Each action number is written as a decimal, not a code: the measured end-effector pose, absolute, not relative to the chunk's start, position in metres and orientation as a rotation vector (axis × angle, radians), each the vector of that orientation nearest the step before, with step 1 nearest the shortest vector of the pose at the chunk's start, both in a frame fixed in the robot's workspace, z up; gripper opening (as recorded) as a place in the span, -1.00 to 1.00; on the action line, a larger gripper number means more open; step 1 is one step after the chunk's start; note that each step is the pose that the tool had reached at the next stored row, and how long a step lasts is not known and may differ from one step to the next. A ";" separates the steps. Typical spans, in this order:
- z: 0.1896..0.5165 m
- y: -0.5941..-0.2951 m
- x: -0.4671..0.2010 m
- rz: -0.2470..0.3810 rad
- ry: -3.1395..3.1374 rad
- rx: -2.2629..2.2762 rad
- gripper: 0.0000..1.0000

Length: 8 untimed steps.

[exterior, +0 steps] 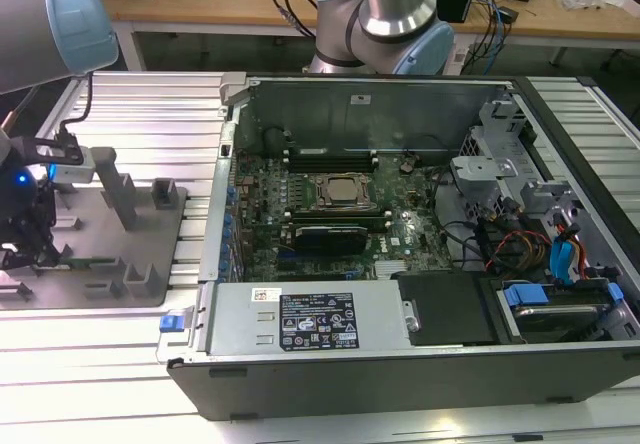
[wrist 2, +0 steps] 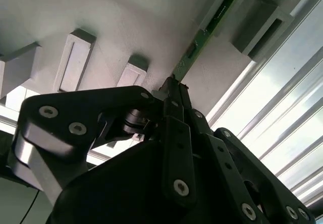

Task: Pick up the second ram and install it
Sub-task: 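Pick up the second ram and move it above second insertion slot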

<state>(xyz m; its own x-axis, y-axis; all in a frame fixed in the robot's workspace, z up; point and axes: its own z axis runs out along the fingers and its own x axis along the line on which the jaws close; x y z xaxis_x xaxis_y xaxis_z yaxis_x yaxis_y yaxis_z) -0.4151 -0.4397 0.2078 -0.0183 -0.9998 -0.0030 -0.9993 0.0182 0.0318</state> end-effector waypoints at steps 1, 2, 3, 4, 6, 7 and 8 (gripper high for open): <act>0.208 -0.440 -0.415 -0.039 -2.226 2.188 -0.81; 0.211 -0.440 -0.415 -0.039 -2.226 2.188 -0.81; 0.213 -0.440 -0.415 -0.039 -2.226 2.188 -0.81; 0.216 -0.440 -0.415 -0.039 -2.226 2.188 -0.81; 0.226 -0.440 -0.415 -0.038 -2.226 2.188 -0.81; 0.229 -0.440 -0.415 -0.038 -2.226 2.187 -0.81; 0.232 -0.440 -0.415 -0.037 -2.225 2.187 -0.81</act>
